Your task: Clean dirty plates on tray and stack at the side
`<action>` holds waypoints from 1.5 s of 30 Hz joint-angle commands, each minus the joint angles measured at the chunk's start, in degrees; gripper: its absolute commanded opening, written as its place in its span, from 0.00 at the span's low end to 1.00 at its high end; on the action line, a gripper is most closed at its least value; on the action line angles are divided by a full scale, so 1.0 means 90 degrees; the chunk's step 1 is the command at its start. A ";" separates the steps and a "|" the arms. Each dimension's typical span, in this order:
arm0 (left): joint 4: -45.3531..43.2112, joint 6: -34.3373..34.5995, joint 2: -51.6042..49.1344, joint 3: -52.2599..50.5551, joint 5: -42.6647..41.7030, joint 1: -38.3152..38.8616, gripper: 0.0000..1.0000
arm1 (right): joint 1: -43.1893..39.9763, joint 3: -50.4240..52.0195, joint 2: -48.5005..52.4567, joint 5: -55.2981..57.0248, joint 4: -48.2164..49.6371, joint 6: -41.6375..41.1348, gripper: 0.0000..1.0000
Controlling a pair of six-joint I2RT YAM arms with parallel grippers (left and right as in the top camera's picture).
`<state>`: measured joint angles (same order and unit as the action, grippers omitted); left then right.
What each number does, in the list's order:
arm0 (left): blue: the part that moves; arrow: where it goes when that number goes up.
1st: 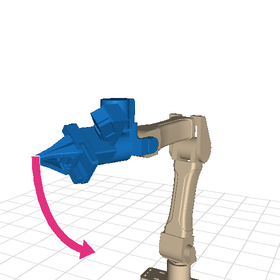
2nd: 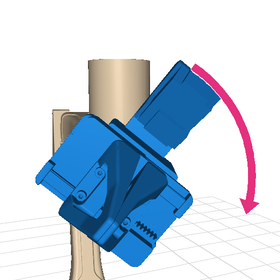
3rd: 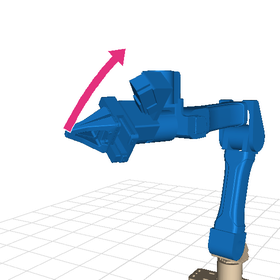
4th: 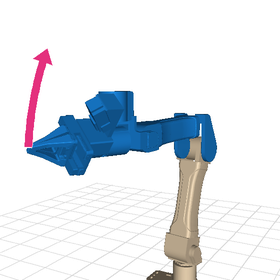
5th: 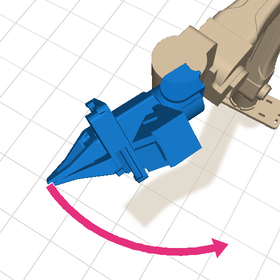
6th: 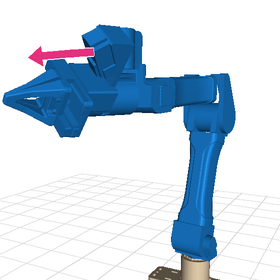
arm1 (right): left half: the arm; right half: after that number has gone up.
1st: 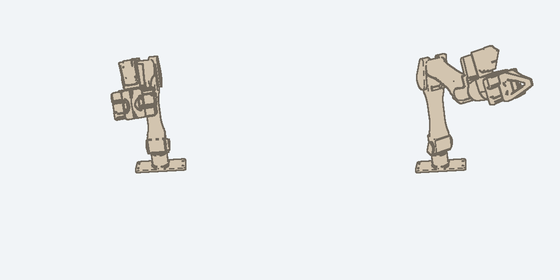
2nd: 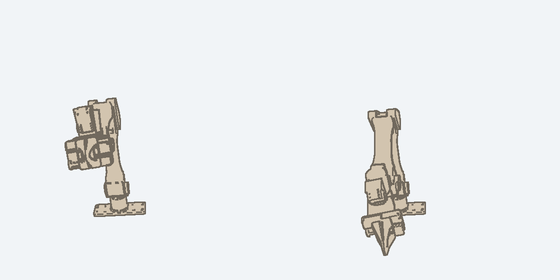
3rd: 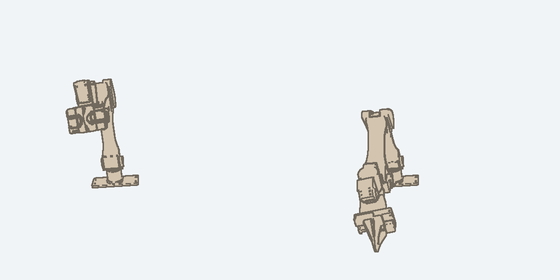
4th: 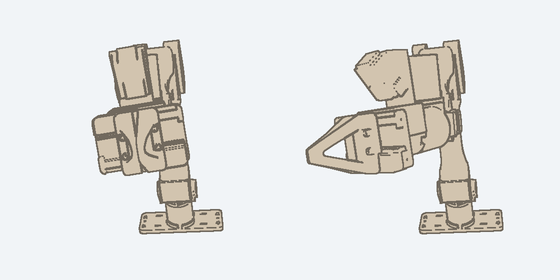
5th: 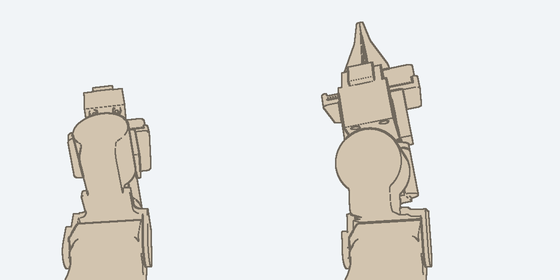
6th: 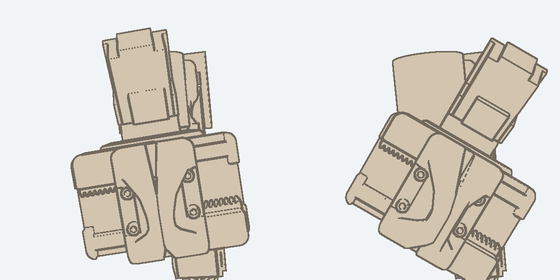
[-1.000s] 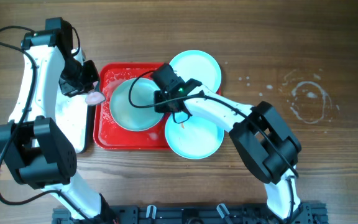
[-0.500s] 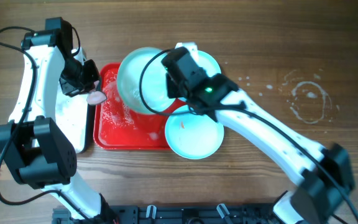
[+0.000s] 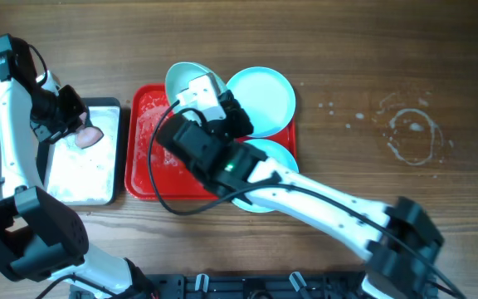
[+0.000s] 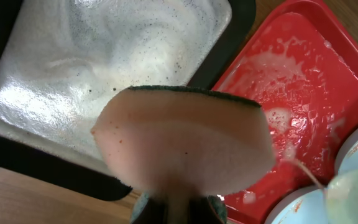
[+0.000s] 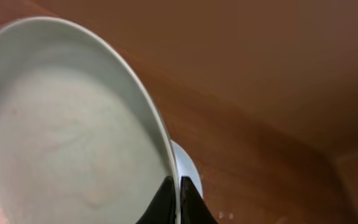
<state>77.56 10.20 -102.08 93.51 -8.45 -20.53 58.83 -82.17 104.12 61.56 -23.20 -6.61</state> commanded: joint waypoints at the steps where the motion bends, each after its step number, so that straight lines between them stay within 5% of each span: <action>1: -0.0032 0.0056 0.0068 0.0100 -0.0070 0.0000 0.04 | 0.0138 -0.0034 0.0707 0.1746 0.0950 0.1438 0.04; 11: -0.0017 0.0058 0.0068 0.0100 0.0119 0.0000 0.04 | 0.0522 -0.0034 0.1243 0.2497 0.2521 0.2543 0.04; 45: -0.0015 0.0058 0.0068 0.0100 0.0170 0.0005 0.04 | 0.0522 -0.0034 0.1243 0.2608 0.2669 0.2713 0.04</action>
<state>77.38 10.20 -102.10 93.51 -7.31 -20.53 63.57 -81.91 114.87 83.02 0.36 17.76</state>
